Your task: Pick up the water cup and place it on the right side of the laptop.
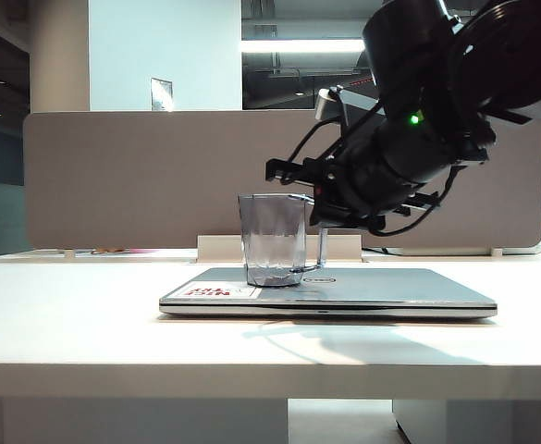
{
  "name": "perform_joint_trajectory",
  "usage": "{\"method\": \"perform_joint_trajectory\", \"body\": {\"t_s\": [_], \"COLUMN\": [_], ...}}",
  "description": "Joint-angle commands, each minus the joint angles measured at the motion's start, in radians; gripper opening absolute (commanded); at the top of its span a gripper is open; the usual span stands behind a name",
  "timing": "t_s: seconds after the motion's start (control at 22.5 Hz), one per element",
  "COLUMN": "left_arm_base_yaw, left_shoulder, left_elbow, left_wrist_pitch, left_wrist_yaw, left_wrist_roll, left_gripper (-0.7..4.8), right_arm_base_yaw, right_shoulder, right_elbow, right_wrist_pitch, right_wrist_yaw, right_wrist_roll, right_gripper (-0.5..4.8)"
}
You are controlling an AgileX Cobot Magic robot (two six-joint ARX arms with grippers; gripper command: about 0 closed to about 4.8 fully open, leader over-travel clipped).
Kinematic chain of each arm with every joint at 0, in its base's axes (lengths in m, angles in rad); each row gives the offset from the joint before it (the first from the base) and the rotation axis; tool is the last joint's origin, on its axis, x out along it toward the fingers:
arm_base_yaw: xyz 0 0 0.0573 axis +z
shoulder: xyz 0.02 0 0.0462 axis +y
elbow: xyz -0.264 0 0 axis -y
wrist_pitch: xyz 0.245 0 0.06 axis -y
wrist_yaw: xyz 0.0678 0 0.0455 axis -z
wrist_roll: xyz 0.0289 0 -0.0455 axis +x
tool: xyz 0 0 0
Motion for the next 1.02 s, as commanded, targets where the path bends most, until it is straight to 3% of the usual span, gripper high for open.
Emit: {"method": "perform_joint_trajectory", "body": {"t_s": [0.04, 0.67, 0.84, 1.02], "left_arm_base_yaw": [0.0, 0.0, 0.0, 0.0], "left_shoulder": [0.001, 0.001, 0.001, 0.001], "left_elbow": [0.003, 0.003, 0.003, 0.003], "left_wrist_pitch": [0.007, 0.007, 0.006, 0.007], "left_wrist_yaw": [0.004, 0.004, 0.004, 0.004], "left_wrist_roll": [-0.003, -0.003, -0.004, -0.005], "left_gripper": [-0.04, -0.03, -0.03, -0.03], "right_arm_base_yaw": [-0.009, 0.06, 0.061, 0.06], "right_shoulder": [-0.005, -0.041, -0.065, -0.068], "right_elbow": [0.006, 0.005, 0.005, 0.004], "right_wrist_pitch": [0.006, -0.171, -0.242, -0.251], "right_wrist_yaw": [0.031, 0.023, 0.058, 0.107], "right_wrist_roll": [-0.003, -0.003, -0.003, -0.002], "right_gripper": [-0.06, 0.01, 0.34, 1.17]}}
